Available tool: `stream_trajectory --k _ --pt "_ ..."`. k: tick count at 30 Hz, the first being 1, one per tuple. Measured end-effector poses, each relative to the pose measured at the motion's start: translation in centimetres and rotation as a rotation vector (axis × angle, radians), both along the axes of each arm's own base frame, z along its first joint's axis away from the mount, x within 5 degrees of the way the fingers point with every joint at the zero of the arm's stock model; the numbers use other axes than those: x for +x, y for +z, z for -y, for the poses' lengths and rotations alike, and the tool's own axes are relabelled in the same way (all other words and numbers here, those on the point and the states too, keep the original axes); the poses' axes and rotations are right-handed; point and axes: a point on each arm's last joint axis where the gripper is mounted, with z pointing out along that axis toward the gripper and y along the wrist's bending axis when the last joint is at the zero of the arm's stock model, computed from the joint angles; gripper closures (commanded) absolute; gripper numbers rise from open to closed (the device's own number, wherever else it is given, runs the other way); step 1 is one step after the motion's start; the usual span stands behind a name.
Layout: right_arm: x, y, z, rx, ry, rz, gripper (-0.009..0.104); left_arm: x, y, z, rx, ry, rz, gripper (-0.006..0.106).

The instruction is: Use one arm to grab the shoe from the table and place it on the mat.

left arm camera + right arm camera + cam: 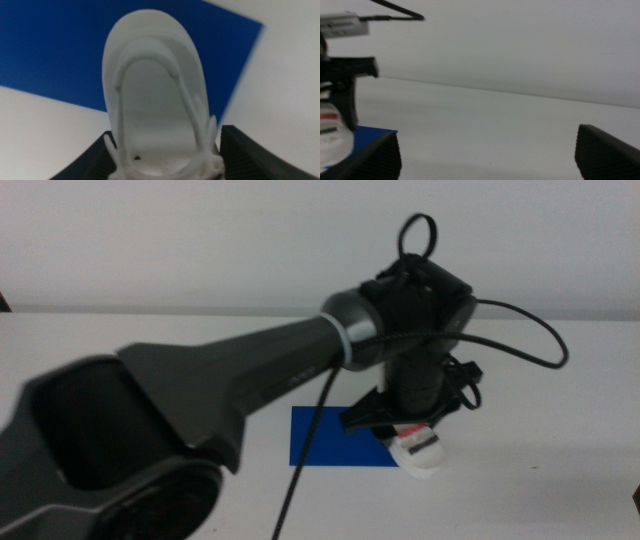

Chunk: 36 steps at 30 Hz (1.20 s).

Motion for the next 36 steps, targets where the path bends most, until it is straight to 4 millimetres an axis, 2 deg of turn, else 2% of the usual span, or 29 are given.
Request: stream_trajectory --k 2,8,12,17,25,28,32,36 --pt "0.00 0.00 0.00 0.000 0.000 0.000 0.002 -0.07 -0.57 0.64 -0.010 -0.014 -0.013 0.102" --pt "0.00 0.00 0.00 0.000 0.000 0.000 0.002 0.12 -1.02 0.68 0.007 -0.044 -0.010 0.102" --pt "0.00 0.00 0.00 0.000 0.000 0.000 0.002 0.20 -0.96 0.62 0.032 -0.156 0.010 0.102" --pt "0.00 0.00 0.00 0.000 0.000 0.000 0.002 0.32 -0.90 0.55 0.100 -0.513 0.057 0.102" --pt "0.00 0.00 0.00 0.000 0.000 0.000 0.002 0.36 -0.90 0.51 0.258 -1.437 0.148 0.102" --pt "0.00 0.00 0.00 0.000 0.000 0.000 0.002 0.45 -0.89 0.44 0.317 -1.710 0.174 0.102" --pt "0.00 0.00 0.00 0.000 0.000 0.000 0.002 0.60 -0.87 0.31 0.377 -1.916 0.189 0.102" --pt "0.00 0.00 0.00 0.000 0.000 0.000 0.002 0.63 -1.12 0.14 0.396 -2.009 0.183 0.102"
